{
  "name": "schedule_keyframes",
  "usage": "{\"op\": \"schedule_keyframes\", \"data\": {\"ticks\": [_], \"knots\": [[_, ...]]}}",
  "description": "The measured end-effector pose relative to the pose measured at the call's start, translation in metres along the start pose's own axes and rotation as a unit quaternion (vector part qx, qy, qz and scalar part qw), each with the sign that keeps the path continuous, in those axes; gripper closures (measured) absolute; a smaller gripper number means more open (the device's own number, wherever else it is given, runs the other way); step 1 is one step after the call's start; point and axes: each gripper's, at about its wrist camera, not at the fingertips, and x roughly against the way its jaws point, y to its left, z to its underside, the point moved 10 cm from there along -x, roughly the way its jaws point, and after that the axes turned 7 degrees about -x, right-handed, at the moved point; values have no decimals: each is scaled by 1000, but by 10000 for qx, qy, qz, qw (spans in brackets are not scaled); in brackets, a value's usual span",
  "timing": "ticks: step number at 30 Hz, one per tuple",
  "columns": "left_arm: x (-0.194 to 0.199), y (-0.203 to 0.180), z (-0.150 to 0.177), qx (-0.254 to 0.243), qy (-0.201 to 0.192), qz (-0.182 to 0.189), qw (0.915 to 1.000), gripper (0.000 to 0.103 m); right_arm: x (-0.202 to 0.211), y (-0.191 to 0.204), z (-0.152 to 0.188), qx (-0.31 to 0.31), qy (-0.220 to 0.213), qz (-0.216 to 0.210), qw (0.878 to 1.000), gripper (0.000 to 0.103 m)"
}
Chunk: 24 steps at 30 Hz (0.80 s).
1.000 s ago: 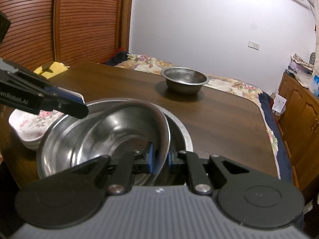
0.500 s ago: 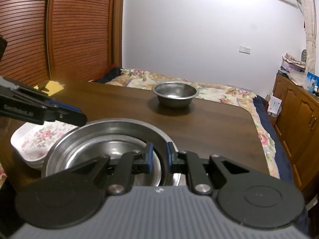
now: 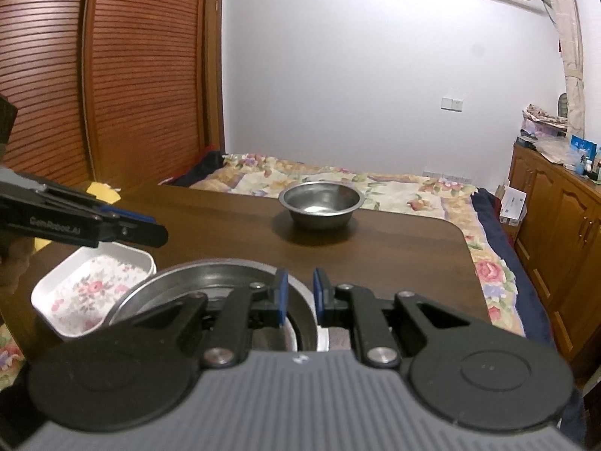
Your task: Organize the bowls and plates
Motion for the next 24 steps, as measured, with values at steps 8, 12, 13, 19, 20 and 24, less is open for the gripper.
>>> {"op": "schedule_keyframes", "data": {"ticks": [8,12,13,19,20,24], "knots": [[-28,28,-31,-186,-55,-211,9996,73,-9,-16,-24,11,-18,35,10000,88],[-53,45,-41,-76,27,-300,9995,69,-22,-33,-43,-22,-96,101,9999,88],[-60,48,-43,-34,56,-305,9995,69,-28,-38,-49,-62,-121,107,9999,88],[-97,61,-47,32,262,-383,9989,59,-64,-62,-60,-451,-228,45,9987,71],[-103,63,-48,22,285,-387,9988,57,-72,-66,-60,-500,-210,43,9985,71],[-125,69,-51,86,382,-372,9985,55,-103,-74,-56,-513,-56,41,9987,70]]}}
